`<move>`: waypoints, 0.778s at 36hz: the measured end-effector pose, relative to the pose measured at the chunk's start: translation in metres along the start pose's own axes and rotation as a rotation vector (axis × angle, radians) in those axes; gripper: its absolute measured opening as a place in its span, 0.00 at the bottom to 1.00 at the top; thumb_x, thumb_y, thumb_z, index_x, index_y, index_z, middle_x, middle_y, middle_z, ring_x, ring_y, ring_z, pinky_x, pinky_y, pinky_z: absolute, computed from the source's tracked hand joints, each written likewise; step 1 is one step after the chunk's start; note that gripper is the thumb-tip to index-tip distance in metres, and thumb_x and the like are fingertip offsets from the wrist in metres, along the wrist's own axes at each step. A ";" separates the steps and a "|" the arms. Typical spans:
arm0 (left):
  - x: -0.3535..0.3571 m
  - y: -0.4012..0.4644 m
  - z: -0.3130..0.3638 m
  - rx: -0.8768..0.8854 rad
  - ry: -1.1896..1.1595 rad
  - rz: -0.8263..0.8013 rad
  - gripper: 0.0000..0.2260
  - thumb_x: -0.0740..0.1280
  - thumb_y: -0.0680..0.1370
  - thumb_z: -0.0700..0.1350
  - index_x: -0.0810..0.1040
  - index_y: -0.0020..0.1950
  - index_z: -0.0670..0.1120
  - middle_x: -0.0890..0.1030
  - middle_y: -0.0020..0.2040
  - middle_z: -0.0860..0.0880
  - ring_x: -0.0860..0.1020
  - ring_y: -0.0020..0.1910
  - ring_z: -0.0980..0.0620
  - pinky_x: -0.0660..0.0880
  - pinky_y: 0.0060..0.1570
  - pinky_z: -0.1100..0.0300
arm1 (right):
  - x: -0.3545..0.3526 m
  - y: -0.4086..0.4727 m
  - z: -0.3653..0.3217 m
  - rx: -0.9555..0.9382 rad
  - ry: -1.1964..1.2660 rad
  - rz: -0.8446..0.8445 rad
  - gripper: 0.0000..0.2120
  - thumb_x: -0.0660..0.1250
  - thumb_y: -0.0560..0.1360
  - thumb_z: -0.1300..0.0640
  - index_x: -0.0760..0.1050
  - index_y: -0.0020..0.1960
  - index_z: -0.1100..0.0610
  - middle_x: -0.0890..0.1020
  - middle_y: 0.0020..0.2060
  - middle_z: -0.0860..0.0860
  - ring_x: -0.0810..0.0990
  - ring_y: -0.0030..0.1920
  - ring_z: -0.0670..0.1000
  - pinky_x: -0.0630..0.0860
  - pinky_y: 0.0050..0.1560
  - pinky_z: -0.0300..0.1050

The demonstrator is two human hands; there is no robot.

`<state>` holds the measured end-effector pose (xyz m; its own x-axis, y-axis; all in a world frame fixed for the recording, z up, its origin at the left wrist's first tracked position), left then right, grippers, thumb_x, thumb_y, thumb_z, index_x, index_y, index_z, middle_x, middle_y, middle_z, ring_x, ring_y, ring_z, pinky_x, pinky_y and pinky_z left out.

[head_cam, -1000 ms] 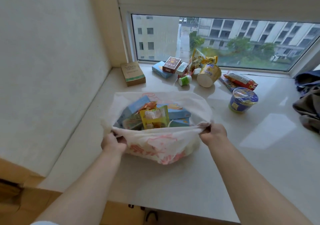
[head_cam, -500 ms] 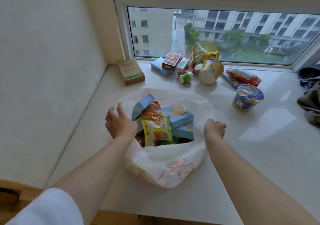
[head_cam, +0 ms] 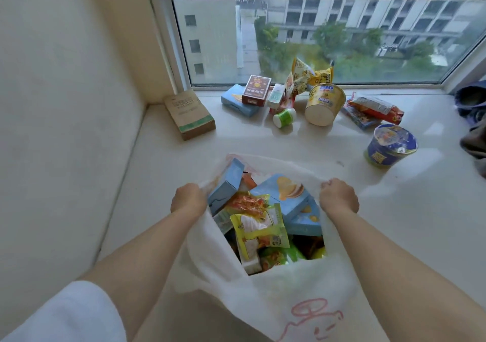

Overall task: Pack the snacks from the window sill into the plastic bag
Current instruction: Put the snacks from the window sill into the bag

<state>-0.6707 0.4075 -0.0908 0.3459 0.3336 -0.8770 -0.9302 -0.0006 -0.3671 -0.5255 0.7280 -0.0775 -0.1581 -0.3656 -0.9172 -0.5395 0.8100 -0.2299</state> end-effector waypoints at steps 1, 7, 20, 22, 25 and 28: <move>-0.006 0.006 -0.005 -0.033 -0.123 -0.006 0.15 0.57 0.81 0.41 0.75 0.62 0.36 0.76 0.61 0.36 0.74 0.60 0.38 0.71 0.53 0.53 | -0.005 0.006 -0.003 0.010 0.115 0.007 0.16 0.52 0.81 0.56 0.75 0.56 0.64 0.78 0.56 0.64 0.75 0.56 0.63 0.70 0.53 0.50; -0.027 0.020 -0.045 -0.207 -0.902 0.117 0.10 0.60 0.77 0.37 0.76 0.37 0.39 0.74 0.42 0.37 0.72 0.40 0.44 0.67 0.40 0.54 | -0.042 0.037 -0.002 0.085 0.382 0.201 0.20 0.52 0.82 0.56 0.74 0.59 0.69 0.76 0.58 0.68 0.73 0.60 0.65 0.69 0.58 0.53; -0.041 0.091 0.051 -0.007 -0.441 -0.018 0.18 0.64 0.74 0.48 0.73 0.64 0.48 0.75 0.62 0.45 0.73 0.59 0.44 0.70 0.55 0.55 | 0.008 0.089 -0.101 -0.231 0.013 -0.083 0.18 0.60 0.76 0.47 0.72 0.60 0.57 0.74 0.59 0.57 0.70 0.62 0.59 0.68 0.59 0.52; -0.044 0.116 0.072 0.011 -0.400 -0.014 0.19 0.64 0.74 0.51 0.72 0.64 0.49 0.74 0.64 0.45 0.73 0.61 0.44 0.72 0.59 0.53 | 0.021 0.103 -0.128 -0.292 -0.041 -0.139 0.19 0.60 0.76 0.48 0.71 0.63 0.56 0.73 0.62 0.57 0.69 0.64 0.59 0.67 0.61 0.51; -0.038 0.157 0.091 -0.003 -0.333 -0.055 0.19 0.64 0.75 0.52 0.72 0.65 0.49 0.72 0.66 0.45 0.72 0.62 0.44 0.72 0.60 0.53 | 0.043 0.130 -0.162 -0.357 -0.111 -0.199 0.19 0.61 0.76 0.50 0.70 0.64 0.55 0.73 0.63 0.56 0.69 0.64 0.58 0.68 0.61 0.50; -0.030 0.202 0.102 -0.023 -0.245 -0.052 0.18 0.64 0.76 0.51 0.72 0.65 0.48 0.72 0.65 0.44 0.71 0.63 0.43 0.70 0.61 0.55 | 0.063 0.163 -0.190 -0.403 -0.155 -0.198 0.18 0.60 0.76 0.52 0.71 0.64 0.55 0.72 0.63 0.56 0.68 0.65 0.58 0.68 0.61 0.49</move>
<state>-0.8812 0.4932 -0.1072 0.3510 0.5520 -0.7564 -0.9078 0.0024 -0.4195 -0.7803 0.7496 -0.1112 0.0888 -0.3981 -0.9130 -0.8296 0.4777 -0.2890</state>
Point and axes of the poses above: each hand's wrist, its own y-axis towards the middle knuckle, its own x-axis out of the palm, z = x × y, the point moved 7 cm from there along y, towards the middle knuckle
